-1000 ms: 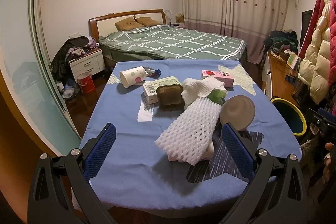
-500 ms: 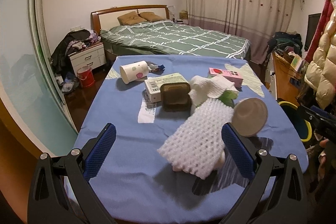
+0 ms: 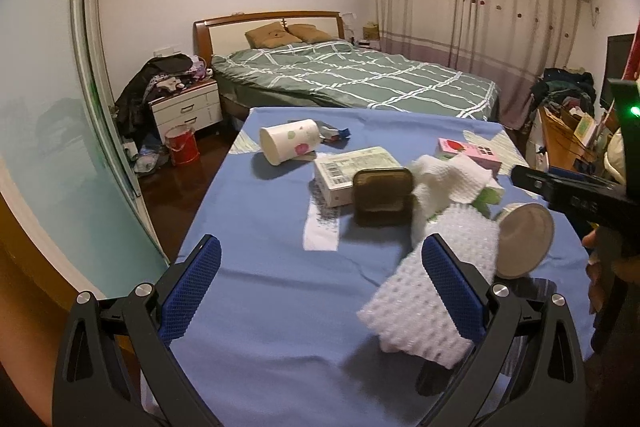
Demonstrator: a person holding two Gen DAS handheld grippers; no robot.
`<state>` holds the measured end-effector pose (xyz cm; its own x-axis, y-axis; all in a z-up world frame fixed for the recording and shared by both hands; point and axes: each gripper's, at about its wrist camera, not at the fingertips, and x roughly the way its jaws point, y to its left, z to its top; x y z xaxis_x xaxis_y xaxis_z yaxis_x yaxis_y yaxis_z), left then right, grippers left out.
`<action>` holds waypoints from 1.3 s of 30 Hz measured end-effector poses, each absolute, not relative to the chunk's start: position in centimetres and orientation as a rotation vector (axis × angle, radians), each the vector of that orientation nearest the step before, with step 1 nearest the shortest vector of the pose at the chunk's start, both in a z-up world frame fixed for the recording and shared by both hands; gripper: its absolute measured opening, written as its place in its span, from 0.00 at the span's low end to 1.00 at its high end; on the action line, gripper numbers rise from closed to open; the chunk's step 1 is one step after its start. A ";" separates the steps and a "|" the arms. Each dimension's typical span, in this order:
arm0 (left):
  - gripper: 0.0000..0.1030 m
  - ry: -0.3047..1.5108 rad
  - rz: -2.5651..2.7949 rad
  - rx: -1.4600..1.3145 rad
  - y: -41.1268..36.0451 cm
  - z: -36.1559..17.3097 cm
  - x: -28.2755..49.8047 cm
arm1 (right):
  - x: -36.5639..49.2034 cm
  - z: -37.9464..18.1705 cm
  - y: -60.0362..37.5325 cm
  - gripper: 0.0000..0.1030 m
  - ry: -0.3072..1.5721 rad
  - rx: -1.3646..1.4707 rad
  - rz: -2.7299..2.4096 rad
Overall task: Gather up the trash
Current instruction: 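Reach the right gripper into the pile and grasp the white tissue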
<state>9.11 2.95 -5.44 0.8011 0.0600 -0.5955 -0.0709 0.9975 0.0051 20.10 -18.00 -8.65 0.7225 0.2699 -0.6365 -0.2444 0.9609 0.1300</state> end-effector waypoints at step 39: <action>0.96 0.658 0.025 -0.032 4.0 -7.0 10.3 | 25.6 -6.2 -13.7 0.08 0.793 0.043 0.445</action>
<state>10.28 4.02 -6.97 0.7909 0.0130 -0.6118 -0.0332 0.9992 -0.0216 25.59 -13.66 -6.25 0.6140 0.4019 -0.6793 -0.3699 0.9068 0.2022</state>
